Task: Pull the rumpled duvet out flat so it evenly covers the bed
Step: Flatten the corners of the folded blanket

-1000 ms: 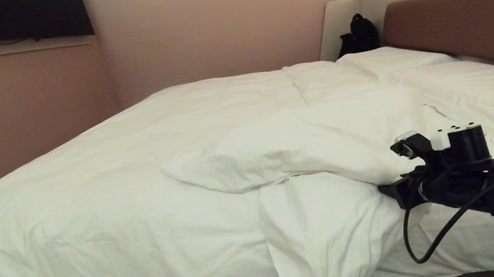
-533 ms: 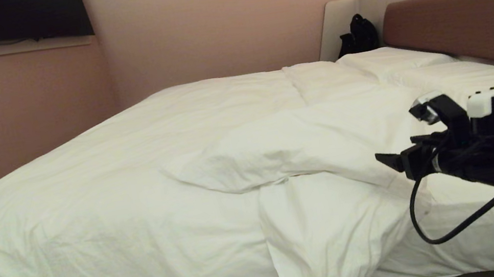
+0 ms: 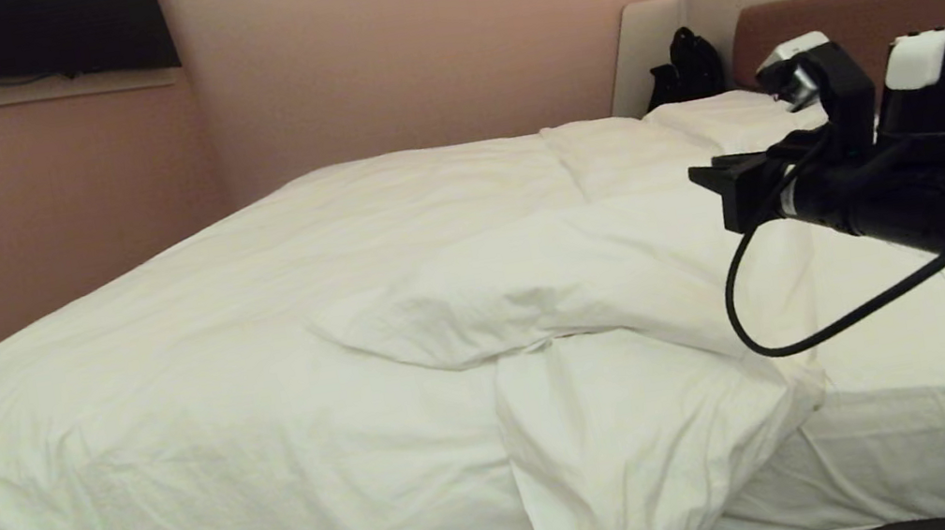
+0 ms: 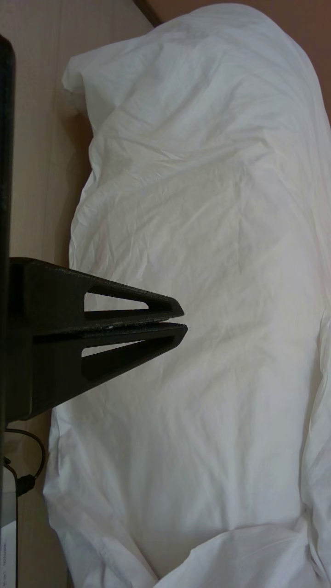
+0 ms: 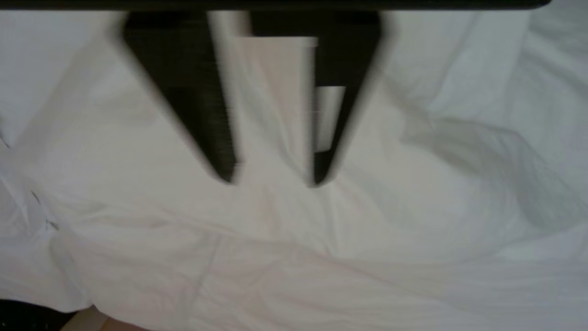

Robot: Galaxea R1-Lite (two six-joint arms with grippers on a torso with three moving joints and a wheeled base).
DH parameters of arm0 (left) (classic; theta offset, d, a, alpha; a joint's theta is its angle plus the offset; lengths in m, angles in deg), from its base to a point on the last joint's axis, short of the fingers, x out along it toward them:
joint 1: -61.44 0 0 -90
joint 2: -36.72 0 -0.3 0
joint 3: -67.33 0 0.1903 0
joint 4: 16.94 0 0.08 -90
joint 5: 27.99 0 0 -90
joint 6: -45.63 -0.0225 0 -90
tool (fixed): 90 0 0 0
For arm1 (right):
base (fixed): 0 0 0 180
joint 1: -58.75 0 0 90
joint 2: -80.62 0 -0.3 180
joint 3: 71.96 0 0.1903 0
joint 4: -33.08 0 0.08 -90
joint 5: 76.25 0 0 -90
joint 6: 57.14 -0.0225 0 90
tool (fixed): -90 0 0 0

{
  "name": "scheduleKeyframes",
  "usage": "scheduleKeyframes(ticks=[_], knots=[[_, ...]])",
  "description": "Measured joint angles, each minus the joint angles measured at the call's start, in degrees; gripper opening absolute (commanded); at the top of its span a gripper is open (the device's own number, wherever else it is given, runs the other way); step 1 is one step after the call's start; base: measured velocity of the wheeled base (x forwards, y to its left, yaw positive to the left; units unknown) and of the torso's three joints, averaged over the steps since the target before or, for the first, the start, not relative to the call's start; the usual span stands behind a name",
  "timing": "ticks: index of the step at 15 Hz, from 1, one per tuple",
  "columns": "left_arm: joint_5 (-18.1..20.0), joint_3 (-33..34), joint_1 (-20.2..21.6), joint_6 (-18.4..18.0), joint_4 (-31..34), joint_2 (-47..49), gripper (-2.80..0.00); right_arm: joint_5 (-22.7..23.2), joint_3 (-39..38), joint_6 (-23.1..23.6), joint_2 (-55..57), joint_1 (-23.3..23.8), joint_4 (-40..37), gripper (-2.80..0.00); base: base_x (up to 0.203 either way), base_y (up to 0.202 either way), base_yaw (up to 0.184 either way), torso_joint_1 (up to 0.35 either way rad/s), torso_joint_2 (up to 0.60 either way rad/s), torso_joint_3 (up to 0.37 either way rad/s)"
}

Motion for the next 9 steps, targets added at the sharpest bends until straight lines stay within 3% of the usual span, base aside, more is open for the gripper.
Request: scheduleKeyframes(ticks=[9], knots=[[0.0, 0.0, 0.0, 0.0, -0.1, 0.0, -2.8, -4.2, 23.3, 0.2, 20.3, -3.6, -12.5, -2.8, 0.0, 0.0, 0.0, 0.0, 0.0, 0.0]])
